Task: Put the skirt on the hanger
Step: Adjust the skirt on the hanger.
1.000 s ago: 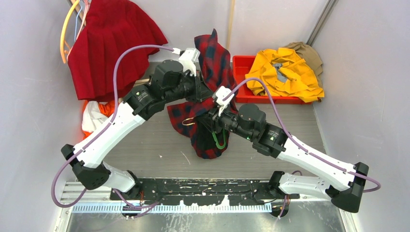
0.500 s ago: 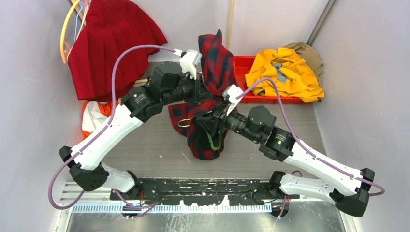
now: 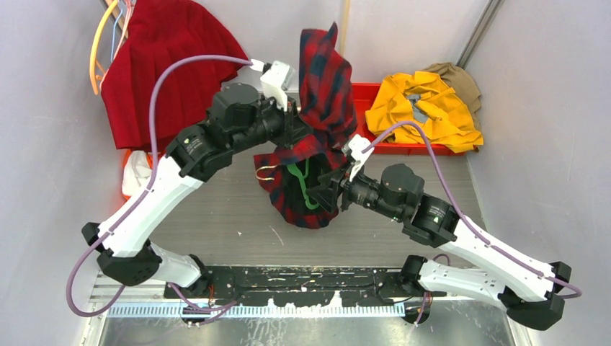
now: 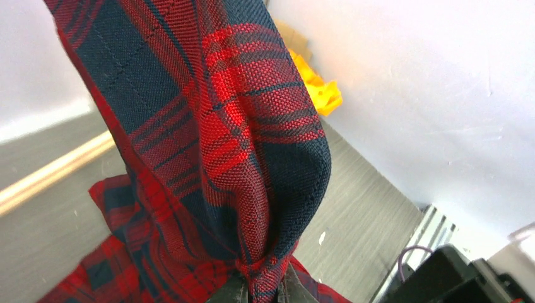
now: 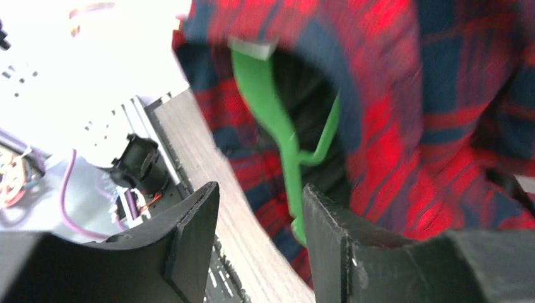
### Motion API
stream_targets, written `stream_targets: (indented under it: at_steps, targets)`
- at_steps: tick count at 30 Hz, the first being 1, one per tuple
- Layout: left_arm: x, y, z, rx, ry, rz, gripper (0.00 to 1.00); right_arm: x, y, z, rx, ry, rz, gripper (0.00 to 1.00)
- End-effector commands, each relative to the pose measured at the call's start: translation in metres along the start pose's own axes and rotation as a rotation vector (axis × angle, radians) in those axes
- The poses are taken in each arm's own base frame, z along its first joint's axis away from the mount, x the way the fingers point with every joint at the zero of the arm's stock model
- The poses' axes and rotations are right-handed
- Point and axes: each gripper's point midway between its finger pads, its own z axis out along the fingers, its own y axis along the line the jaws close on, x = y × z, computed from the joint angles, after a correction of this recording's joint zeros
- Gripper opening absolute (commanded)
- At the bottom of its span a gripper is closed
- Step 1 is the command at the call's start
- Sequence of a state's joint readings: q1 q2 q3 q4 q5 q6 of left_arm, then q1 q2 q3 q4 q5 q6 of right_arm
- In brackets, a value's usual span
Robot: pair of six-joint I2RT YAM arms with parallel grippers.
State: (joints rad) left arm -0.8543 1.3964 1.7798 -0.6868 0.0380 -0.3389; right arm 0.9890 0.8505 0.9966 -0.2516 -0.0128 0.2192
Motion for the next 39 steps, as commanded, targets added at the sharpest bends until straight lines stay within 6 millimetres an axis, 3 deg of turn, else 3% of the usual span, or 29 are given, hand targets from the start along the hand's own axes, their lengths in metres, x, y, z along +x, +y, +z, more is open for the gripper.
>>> stream_targets:
  at_steps: [1, 7, 10, 13, 18, 31, 35, 39]
  targets:
    - [-0.104, -0.020, -0.041, 0.030, -0.348, 0.110, 0.00, 0.001, 0.026, -0.015, -0.106, 0.006, -0.024, 0.53]
    - [-0.131, -0.005, -0.041, -0.078, -0.413, 0.113, 0.00, 0.034, 0.059, -0.001, -0.140, 0.057, -0.143, 0.50]
    - [-0.141, -0.004, -0.042, -0.096, -0.435, 0.107, 0.00, 0.051, 0.071, 0.008, -0.124, 0.037, -0.209, 0.56]
    - [-0.149, -0.005, -0.048, -0.100, -0.448, 0.099, 0.00, 0.060, 0.056, 0.019, 0.011, 0.006, -0.280, 0.62]
    - [-0.155, -0.013, -0.059, -0.068, -0.461, 0.079, 0.00, 0.056, 0.036, 0.035, 0.155, -0.088, -0.341, 0.65]
    - [-0.166, -0.035, -0.107, 0.037, -0.499, -0.023, 0.00, 0.068, 0.023, 0.075, 0.308, -0.081, -0.533, 0.70]
    - [-0.165, -0.038, -0.117, 0.052, -0.497, -0.052, 0.00, 0.074, 0.005, 0.081, 0.450, -0.073, -0.602, 0.70]
    - [-0.164, -0.040, -0.130, 0.067, -0.508, -0.073, 0.00, 0.085, 0.001, 0.094, 0.501, -0.034, -0.674, 0.72]
